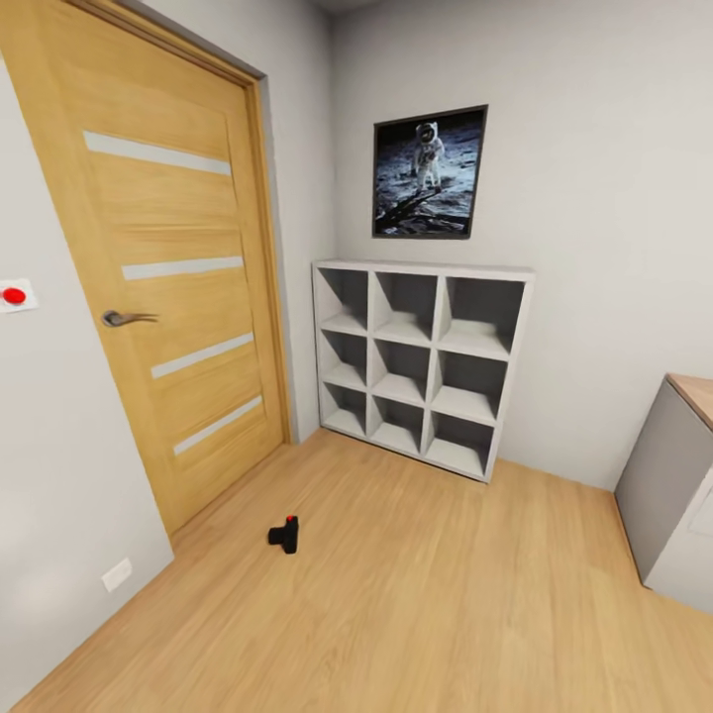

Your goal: Attach the digital camera to the camera tripod in the bedroom.

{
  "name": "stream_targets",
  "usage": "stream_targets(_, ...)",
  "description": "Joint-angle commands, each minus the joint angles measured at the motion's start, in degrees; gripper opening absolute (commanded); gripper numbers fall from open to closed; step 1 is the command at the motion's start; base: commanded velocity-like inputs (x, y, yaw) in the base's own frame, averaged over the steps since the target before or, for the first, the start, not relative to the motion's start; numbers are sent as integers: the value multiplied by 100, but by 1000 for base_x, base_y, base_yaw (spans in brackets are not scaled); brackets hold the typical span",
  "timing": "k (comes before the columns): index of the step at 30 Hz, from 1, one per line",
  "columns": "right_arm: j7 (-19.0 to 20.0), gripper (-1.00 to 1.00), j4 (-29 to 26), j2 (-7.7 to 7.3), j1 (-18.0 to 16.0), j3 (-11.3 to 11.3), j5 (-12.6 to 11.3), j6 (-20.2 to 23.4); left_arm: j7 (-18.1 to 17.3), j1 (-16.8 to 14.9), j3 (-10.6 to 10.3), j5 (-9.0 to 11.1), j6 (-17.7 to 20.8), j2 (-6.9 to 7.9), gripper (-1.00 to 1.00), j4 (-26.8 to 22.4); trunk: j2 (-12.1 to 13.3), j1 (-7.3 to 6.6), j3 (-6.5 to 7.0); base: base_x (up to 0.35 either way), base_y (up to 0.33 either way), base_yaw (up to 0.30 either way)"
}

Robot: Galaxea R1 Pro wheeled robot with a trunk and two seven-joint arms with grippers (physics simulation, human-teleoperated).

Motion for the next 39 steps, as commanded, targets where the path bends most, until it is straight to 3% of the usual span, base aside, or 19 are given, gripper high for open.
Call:
stream_targets(1, -1, 100, -9, -1, 3, 9, 26, -8, -3, 2, 9, 23, 0, 0, 100, -7, -2, 4, -4, 322, 0, 1)
stream_targets(39, -1, 100, -9, -12, 3, 7, 18, -77, 12, 1, 21, 41, -5, 13, 100, -24, -2, 4, -4, 322, 0, 0)
